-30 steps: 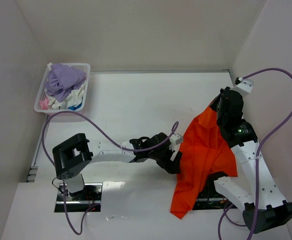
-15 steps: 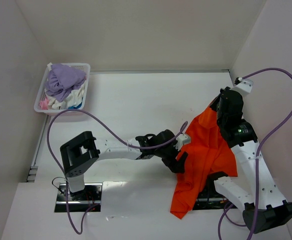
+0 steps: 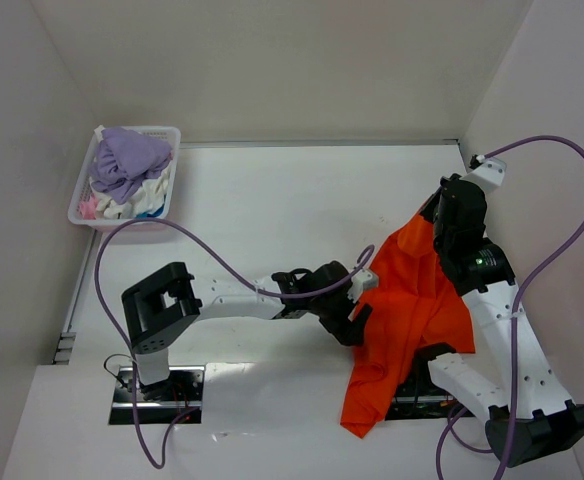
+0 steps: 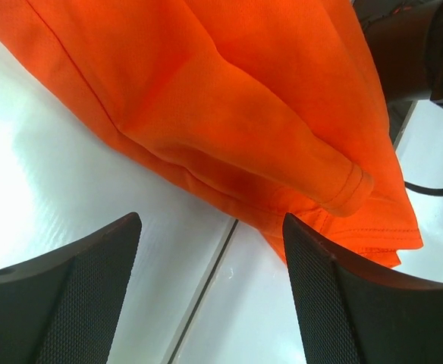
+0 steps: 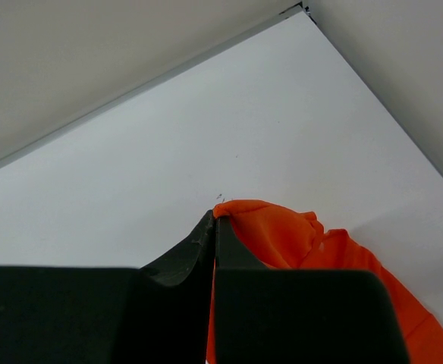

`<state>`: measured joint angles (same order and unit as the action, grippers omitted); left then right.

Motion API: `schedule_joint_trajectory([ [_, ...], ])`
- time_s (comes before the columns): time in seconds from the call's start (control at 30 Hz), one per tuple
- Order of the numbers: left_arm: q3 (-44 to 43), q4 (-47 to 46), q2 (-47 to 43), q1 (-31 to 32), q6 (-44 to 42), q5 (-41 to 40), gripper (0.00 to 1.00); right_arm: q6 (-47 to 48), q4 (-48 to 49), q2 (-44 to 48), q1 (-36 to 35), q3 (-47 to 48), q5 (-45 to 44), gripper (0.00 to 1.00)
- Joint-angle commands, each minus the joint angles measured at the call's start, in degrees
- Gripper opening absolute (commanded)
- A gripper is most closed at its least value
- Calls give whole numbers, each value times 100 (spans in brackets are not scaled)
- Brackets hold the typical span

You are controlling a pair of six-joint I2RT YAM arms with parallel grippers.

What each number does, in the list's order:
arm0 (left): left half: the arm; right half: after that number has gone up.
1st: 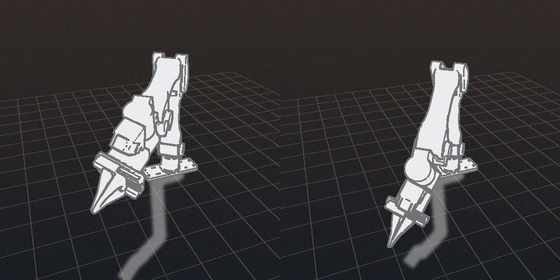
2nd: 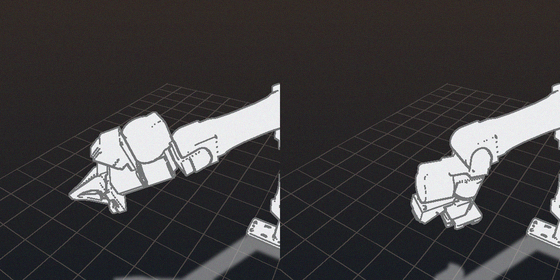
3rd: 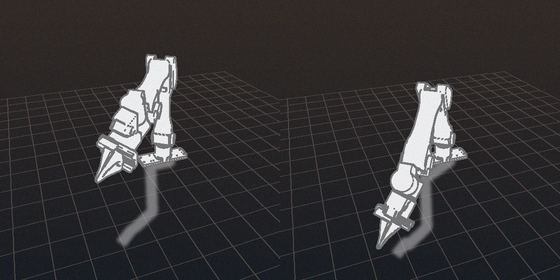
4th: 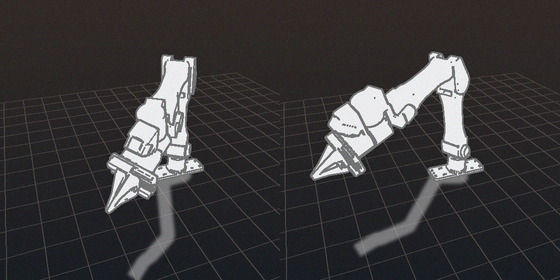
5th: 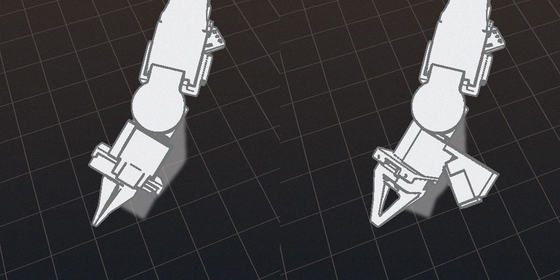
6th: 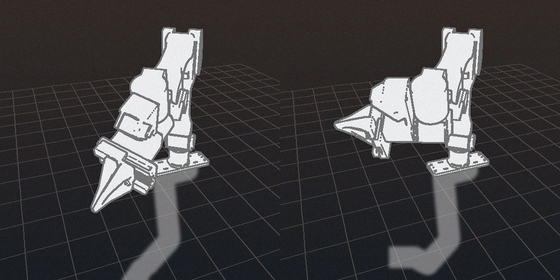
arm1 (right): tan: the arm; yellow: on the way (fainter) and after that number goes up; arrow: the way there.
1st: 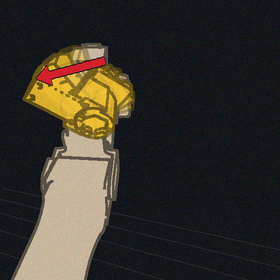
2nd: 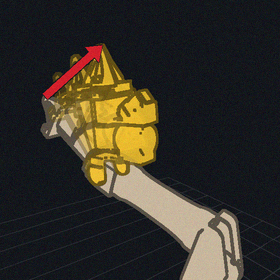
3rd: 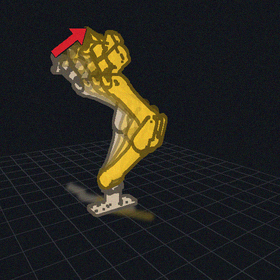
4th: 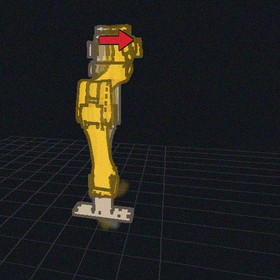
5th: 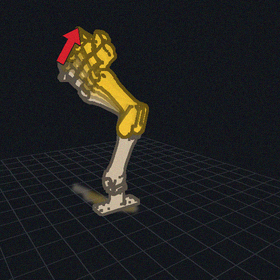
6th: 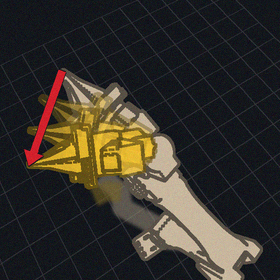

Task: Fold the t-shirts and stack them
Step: Flatten out the tshirt

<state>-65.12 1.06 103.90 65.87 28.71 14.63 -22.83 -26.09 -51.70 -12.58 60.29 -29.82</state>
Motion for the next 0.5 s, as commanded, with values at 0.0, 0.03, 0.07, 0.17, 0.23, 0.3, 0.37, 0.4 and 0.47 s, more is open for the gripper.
schedule_joint_trajectory([
  [0.0,-9,26,78,5,108,171,83,77,367,-42,36,-61,-226,1],
  [0.03,69,26,130,5,109,250,83,77,367,-42,36,-61,-226,1],
  [0.07,70,26,131,5,109,251,83,77,367,-42,36,-61,-226,1],
  [0.17,131,26,131,5,161,390,83,77,367,-94,36,-114,-226,1],
  [0.23,79,26,236,5,109,452,83,77,367,-94,36,-114,-226,1],
  [0.3,-44,79,297,5,109,541,83,77,367,-94,36,-114,-278,1],
  [0.37,-97,131,359,5,-23,698,83,77,367,-94,36,-114,-278,1],
  [0.4,-149,131,420,5,-23,812,83,77,367,-94,36,-114,-331,1],
  [0.47,-150,131,421,5,-76,866,83,77,420,-94,36,-114,-331,1],
])
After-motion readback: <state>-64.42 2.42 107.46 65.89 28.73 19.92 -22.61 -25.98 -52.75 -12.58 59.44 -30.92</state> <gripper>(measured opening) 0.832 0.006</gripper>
